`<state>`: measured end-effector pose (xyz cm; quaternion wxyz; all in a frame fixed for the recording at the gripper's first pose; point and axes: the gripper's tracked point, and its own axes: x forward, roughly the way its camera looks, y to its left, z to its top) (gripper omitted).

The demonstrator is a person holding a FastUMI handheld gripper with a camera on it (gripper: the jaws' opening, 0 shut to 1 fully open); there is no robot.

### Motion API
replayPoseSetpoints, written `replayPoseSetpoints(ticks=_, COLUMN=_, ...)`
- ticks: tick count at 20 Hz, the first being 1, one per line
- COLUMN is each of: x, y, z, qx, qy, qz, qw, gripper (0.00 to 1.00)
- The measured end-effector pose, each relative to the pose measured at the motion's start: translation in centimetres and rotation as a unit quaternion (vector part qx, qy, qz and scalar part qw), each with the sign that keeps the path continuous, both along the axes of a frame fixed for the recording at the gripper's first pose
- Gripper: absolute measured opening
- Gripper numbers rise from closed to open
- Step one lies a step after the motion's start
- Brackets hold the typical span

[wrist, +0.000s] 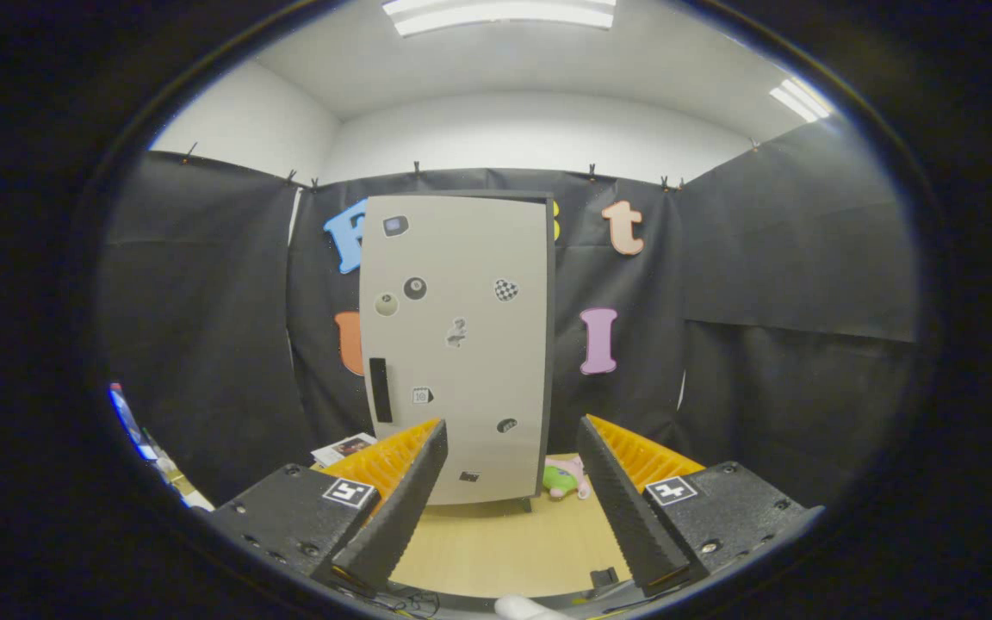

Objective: Open the shoe cabinet door, grab the shoes and put them into the shoe cabinet, then close the shoe cabinet door.

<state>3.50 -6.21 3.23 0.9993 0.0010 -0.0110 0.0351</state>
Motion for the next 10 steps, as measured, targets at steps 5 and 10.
replayPoseSetpoints(ticks=5, x=-1.3, y=-0.4, z=0.3, qx=-0.003, qy=-0.007, qz=-0.006, qw=1.000, gripper=0.99)
replayPoseSetpoints(ticks=10, x=-1.9, y=-1.0, z=0.0, qx=0.009, qy=-0.002, qz=-0.008, qw=1.000, gripper=0.99)
